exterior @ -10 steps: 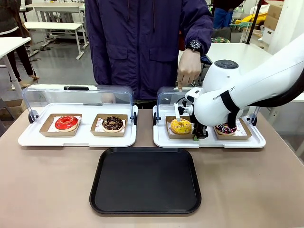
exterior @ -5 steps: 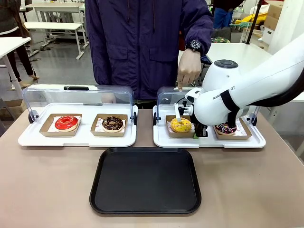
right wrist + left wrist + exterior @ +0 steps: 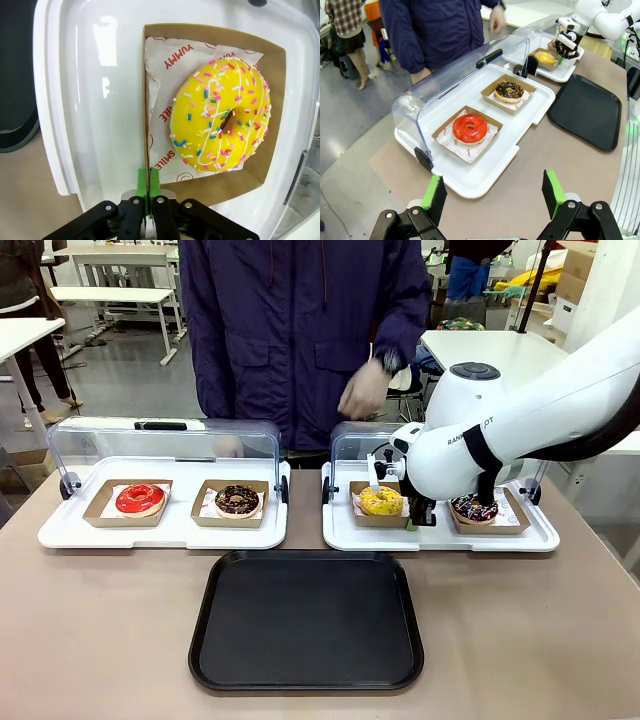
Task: Move the third donut from the left to the tray.
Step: Pick up the Paper togo box containing the Donut indicated by the person and place it on the Handle tray.
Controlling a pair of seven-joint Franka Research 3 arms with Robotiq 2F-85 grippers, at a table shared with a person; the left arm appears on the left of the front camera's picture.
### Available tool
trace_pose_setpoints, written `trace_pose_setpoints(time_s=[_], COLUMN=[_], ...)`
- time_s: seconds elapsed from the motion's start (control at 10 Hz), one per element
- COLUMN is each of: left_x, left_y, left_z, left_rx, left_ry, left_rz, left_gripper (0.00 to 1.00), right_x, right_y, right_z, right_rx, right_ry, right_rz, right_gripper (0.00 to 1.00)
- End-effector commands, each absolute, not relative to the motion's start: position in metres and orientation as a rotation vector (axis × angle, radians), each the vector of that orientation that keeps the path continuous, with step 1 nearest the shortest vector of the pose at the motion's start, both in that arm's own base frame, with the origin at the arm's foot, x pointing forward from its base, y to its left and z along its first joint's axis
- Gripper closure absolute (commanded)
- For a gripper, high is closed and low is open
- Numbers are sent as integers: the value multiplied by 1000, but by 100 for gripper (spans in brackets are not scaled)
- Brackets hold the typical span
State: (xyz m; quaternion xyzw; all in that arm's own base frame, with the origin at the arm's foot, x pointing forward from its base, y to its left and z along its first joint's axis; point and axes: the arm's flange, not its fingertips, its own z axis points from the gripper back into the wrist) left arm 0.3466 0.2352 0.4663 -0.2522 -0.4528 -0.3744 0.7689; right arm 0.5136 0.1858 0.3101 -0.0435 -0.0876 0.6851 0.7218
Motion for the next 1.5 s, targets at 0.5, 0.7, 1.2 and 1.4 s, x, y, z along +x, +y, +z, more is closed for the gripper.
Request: trace_pose_setpoints(time_s=[0.5, 0.7, 1.2, 1.4], left_x=[346, 346, 346, 346], left_y=[235, 235, 235, 235], left_z=[468, 468, 468, 468], left_rx=[-546, -546, -546, -546], left_ry=[-980, -980, -980, -980], left_rz=[-825, -825, -825, -825], left_gripper=[0, 0, 0, 0], right_x=[452, 424, 366, 336], right_y=[193, 197, 217, 238], right_z=[363, 383, 411, 408], right_rx=[-255, -268, -255, -224], right_ry=[-335, -361, -335, -305], right_rz=[1450, 1460, 1457, 1478], right_gripper=[98, 98, 98, 98])
